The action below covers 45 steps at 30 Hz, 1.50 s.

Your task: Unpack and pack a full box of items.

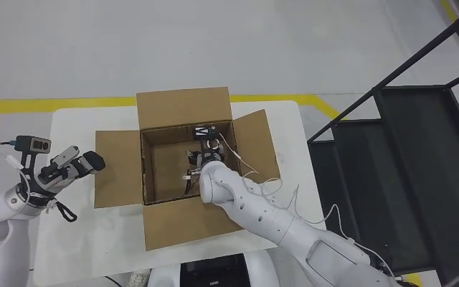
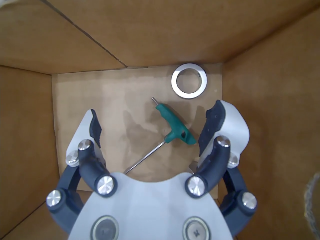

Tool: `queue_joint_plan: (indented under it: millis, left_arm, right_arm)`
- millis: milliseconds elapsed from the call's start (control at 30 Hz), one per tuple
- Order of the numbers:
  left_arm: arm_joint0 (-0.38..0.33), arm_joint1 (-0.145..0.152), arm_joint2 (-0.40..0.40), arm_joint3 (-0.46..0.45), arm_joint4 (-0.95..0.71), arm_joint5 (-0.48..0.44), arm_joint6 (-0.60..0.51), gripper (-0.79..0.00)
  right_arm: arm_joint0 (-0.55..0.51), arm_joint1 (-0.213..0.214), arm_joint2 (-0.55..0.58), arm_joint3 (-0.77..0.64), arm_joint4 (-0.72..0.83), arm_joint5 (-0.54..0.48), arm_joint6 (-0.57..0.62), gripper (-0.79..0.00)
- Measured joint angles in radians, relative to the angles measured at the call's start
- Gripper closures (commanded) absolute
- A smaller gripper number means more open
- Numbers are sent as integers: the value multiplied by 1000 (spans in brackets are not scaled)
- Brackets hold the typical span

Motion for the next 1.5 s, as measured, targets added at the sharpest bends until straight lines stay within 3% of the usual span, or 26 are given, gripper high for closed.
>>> queue_joint_plan:
  millis: [300,633,833,1233,1500]
  left_arm:
    - [0,0,0,0,0,0,0,-785]
    - [0,0,0,0,0,0,0,-785]
    - [0,0,0,0,0,0,0,-785]
    - [0,0,0,0,0,0,0,-785]
    - [0,0,0,0,0,0,0,-785]
  right_arm:
    - [-19,-11,-19,-11,-72,-55,-17,-785]
    - [-37,15,55,-87,-172,-56,162,-785]
    - [-26,9,83,-80,-172,-35,235,-785]
    - [50,-53,65,145,-64,-105,133,-785]
    - [76,-91,56,249,-46,-85,25,-785]
